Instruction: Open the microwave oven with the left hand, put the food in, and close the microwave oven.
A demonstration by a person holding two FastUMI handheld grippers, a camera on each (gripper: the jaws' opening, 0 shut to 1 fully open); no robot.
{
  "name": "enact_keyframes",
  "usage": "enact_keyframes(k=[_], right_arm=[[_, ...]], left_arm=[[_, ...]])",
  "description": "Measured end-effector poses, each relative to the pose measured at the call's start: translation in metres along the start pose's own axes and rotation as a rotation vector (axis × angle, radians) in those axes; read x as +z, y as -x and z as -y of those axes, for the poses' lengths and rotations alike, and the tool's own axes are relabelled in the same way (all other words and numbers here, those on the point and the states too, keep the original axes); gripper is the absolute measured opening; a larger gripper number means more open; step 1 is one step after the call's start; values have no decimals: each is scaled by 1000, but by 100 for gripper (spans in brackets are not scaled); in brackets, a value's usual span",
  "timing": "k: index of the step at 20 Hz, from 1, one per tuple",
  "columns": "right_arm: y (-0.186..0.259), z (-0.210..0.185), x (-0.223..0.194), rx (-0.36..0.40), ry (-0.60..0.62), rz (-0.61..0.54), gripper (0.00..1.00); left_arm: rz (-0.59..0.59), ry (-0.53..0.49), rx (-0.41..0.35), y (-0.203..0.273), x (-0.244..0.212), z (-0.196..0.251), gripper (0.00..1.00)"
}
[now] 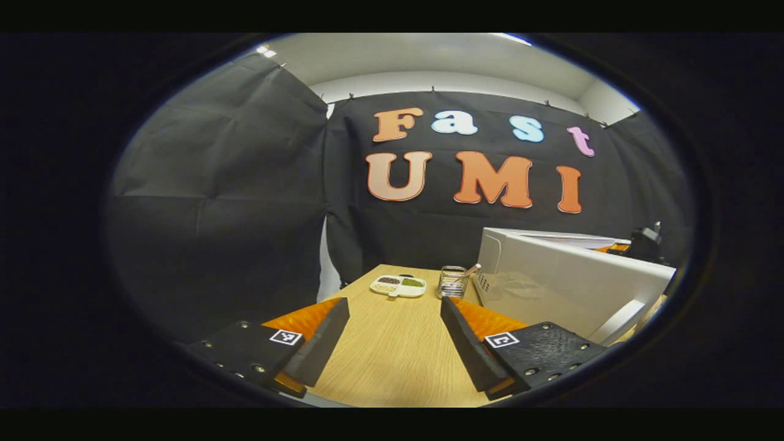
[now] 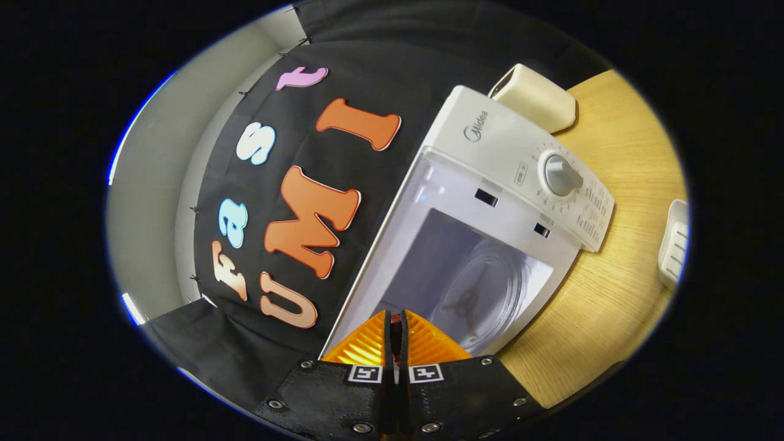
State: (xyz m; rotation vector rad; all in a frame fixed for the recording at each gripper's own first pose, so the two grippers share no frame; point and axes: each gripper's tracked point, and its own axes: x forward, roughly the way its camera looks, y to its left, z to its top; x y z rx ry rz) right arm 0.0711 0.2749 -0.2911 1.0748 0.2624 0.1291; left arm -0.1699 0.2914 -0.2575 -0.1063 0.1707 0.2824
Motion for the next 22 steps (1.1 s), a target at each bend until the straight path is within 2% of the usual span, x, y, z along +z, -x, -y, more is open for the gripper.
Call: enact_keyframes(k=[5, 9, 10, 12, 16, 18, 22], right_arm=[[-38, 13, -4, -26, 45, 36, 1], [-62, 35, -13, -91, 112, 18, 1], [-66, 40, -17, -111, 135, 3, 1], [-67, 43, -18, -128, 185, -17, 9], [-59, 61, -9, -227, 450, -19, 21], [-52, 59, -2, -214, 504, -32, 26], [-41, 60, 15, -237, 644, -43, 40]], left_arm=[[-15, 13, 2, -9, -6, -6, 92], [-19, 27, 1, -10, -9, -7, 90], [-17, 28, -1, -10, -8, -7, 93], [-14, 25, -3, -8, -6, -5, 92], [-12, 16, -15, -8, -3, 2, 92], [-16, 18, -23, -7, -5, 5, 92], [-20, 28, -26, -4, -4, 8, 93]])
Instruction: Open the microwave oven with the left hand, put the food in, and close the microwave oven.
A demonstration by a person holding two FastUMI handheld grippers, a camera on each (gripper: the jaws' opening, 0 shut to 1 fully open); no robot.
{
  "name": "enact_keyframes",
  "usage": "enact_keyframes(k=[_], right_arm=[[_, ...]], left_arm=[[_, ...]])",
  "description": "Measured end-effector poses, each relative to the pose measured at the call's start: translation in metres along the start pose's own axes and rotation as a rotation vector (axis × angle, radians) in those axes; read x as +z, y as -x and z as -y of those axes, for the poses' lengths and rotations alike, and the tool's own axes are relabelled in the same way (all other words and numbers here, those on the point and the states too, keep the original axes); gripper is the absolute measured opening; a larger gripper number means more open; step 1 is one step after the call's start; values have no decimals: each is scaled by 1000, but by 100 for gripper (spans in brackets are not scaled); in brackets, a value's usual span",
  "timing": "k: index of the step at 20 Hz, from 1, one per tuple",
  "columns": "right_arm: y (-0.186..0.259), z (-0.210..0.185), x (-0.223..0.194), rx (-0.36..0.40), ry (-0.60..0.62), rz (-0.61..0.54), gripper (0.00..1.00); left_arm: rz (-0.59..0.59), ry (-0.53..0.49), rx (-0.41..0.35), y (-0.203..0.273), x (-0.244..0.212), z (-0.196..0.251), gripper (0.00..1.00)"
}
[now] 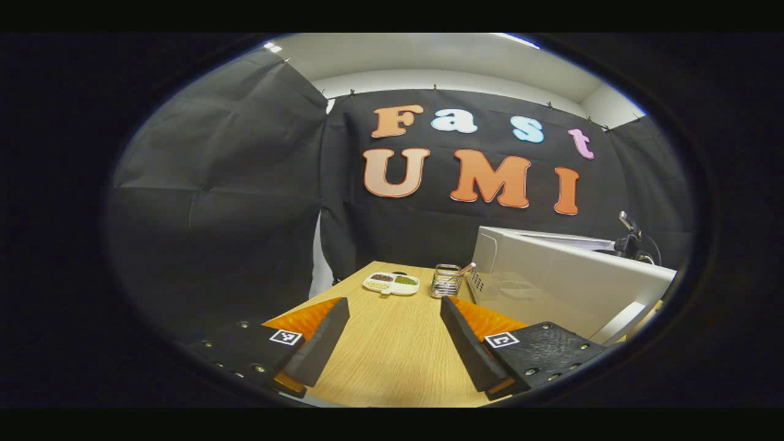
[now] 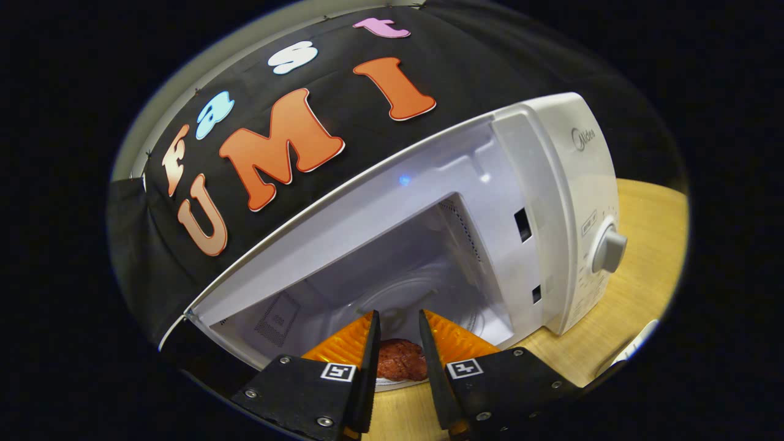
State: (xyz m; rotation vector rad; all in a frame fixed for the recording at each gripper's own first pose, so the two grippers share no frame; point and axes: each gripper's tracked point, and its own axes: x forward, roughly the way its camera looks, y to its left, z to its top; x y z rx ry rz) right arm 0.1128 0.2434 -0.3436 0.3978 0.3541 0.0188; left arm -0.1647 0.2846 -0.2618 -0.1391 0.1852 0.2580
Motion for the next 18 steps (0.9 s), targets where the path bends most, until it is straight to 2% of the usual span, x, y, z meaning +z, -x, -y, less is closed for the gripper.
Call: enact_keyframes(k=[2, 3, 4, 7, 11, 16, 18], right_arm=[[9, -1, 5, 22, 64, -3, 57], [15, -1, 7, 36, 97, -14, 68], [23, -2, 8, 54, 133, -20, 72], [50, -9, 18, 113, 246, -23, 94], [85, -5, 39, 167, 416, -2, 95], [128, 9, 99, 179, 493, 99, 95], [143, 13, 119, 194, 481, 128, 95]], left_arm=[[1, -8, 4, 2, -1, 0, 92], [8, -8, 0, 4, 2, 1, 91], [13, -8, -3, 4, 4, 3, 92], [26, -13, -17, 7, 6, 8, 92], [32, 9, -49, 9, 6, 20, 92], [22, 20, -91, 9, 3, 42, 92], [26, 17, -102, 9, 1, 52, 91]])
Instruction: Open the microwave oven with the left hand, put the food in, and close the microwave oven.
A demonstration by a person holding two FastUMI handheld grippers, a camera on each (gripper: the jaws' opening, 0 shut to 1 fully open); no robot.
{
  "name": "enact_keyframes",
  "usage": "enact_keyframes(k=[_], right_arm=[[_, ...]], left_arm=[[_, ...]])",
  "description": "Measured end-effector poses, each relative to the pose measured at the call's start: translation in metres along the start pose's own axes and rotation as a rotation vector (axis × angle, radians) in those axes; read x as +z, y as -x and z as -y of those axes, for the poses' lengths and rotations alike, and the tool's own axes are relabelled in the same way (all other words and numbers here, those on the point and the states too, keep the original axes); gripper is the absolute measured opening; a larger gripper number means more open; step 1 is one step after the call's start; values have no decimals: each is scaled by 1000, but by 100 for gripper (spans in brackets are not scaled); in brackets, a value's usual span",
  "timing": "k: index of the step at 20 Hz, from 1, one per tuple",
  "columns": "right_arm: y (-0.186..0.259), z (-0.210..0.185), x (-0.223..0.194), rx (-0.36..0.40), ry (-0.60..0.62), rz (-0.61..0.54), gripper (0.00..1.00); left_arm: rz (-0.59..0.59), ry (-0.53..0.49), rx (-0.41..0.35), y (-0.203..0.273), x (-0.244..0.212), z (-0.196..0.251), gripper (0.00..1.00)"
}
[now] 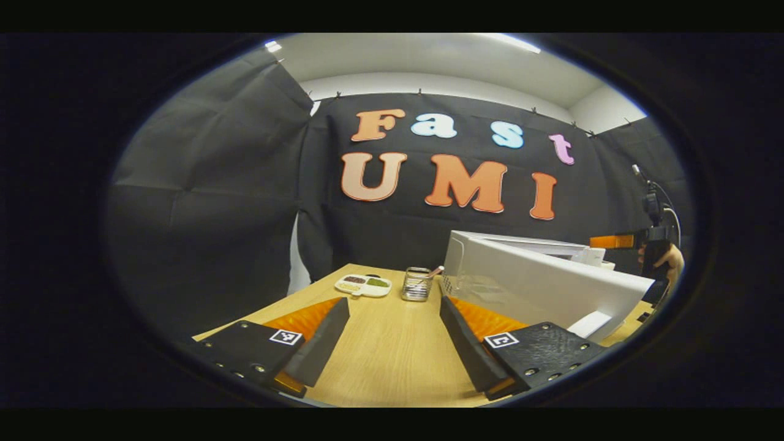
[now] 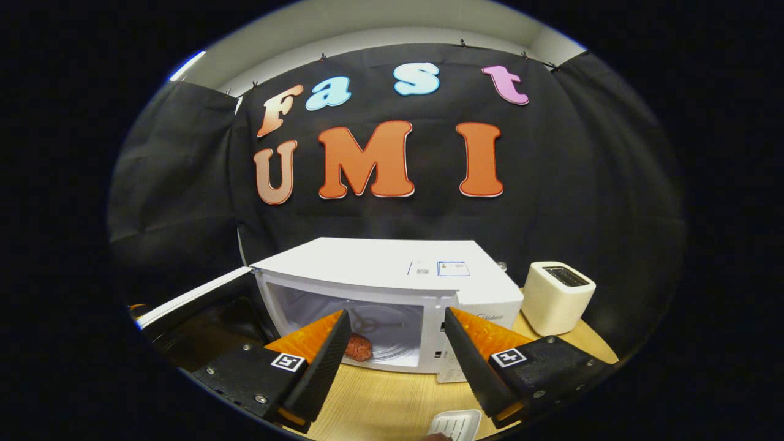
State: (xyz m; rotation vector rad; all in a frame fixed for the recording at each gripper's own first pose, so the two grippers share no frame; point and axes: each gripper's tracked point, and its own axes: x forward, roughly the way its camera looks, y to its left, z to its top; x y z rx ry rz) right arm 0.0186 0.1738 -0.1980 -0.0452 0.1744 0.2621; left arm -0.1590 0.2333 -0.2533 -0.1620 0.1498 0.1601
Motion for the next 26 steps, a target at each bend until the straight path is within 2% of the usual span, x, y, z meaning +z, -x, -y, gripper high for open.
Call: enact_keyframes(k=[1, 4, 6, 8, 11, 15, 21, 26], right_arm=[[8, 6, 8, 3, -9, 13, 95], [24, 28, 28, -18, 1, 59, 95], [32, 35, 33, -11, -13, 67, 94], [37, 44, 34, -24, -19, 69, 94], [48, 65, 35, -48, -20, 71, 95], [62, 84, 41, -68, -40, 83, 95], [85, 113, 43, -120, -35, 94, 95], [105, 148, 51, -179, -42, 102, 95]], left_arm=[[-7, 0, -16, -1, -5, 7, 92], [-26, -11, -9, -5, -15, 17, 37], [-76, 5, -43, -6, -33, 31, 0], [-99, 30, -89, -3, -38, 49, 2], [-88, 2, -126, 3, -36, 68, 1], [-96, 8, -255, 13, -36, 113, 1], [-109, -26, -397, 8, -42, 178, 1], [-103, -45, -474, -7, -46, 227, 0]])
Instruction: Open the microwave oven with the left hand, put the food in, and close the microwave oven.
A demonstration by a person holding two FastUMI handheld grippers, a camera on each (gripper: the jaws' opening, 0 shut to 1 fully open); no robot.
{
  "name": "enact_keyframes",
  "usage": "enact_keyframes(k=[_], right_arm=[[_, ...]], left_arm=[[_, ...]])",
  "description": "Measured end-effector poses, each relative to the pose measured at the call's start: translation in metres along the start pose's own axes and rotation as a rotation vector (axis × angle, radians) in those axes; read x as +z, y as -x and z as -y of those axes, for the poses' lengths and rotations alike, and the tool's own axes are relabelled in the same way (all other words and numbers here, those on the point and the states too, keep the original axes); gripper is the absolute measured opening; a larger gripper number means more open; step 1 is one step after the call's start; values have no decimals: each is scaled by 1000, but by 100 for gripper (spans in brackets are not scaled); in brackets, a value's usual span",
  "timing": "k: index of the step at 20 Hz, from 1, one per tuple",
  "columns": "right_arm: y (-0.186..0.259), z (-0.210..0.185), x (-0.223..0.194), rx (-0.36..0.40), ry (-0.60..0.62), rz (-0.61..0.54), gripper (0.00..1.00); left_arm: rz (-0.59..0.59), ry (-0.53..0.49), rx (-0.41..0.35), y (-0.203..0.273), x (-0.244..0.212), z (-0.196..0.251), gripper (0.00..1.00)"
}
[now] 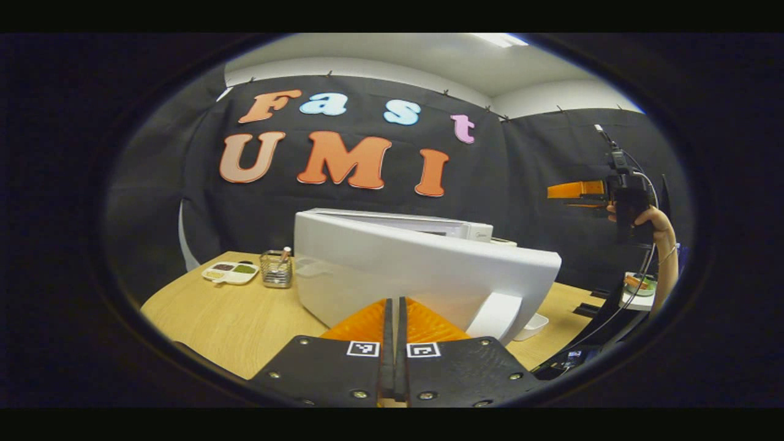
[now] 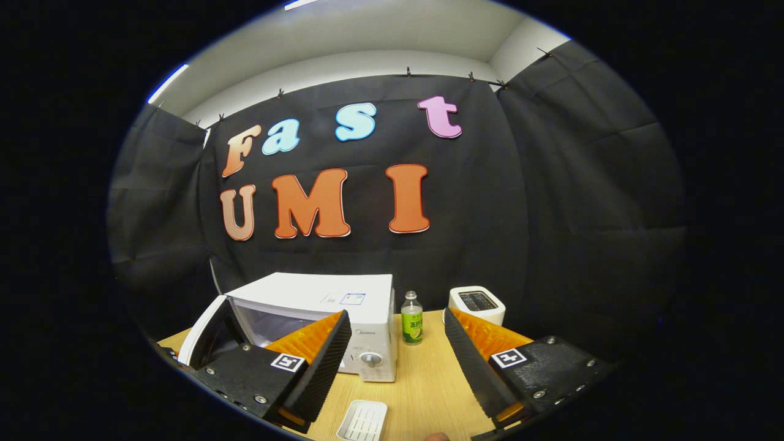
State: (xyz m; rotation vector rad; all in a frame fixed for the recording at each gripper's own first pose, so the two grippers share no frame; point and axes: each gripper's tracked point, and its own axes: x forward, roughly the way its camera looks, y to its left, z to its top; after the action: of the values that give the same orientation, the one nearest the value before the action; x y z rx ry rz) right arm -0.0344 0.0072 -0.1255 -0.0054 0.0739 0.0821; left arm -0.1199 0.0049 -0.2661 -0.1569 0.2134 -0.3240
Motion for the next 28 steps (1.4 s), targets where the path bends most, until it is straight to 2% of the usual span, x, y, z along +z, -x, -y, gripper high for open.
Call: enact_keyframes(k=[6, 8, 14, 16, 20, 22, 28], right_arm=[[6, 48, 9, -72, 10, 7, 95], [7, 59, 11, -88, 9, 7, 95], [7, 86, 10, -129, 0, 9, 94], [5, 94, 8, -145, -1, 5, 95], [4, 105, 5, -172, -12, 3, 95], [4, 115, 3, -202, 4, 2, 95], [1, 128, -1, -223, -17, -15, 95]], left_arm=[[9, -13, -40, -45, 4, 31, 1], [12, -46, -44, -64, 6, 38, 1], [-4, -59, -43, -121, 1, 57, 1], [4, -63, -27, -141, 4, 58, 1], [29, -112, 59, -178, -1, 47, 1], [23, -107, 68, -194, -5, 48, 1], [17, -83, 83, -224, -7, 55, 1]])
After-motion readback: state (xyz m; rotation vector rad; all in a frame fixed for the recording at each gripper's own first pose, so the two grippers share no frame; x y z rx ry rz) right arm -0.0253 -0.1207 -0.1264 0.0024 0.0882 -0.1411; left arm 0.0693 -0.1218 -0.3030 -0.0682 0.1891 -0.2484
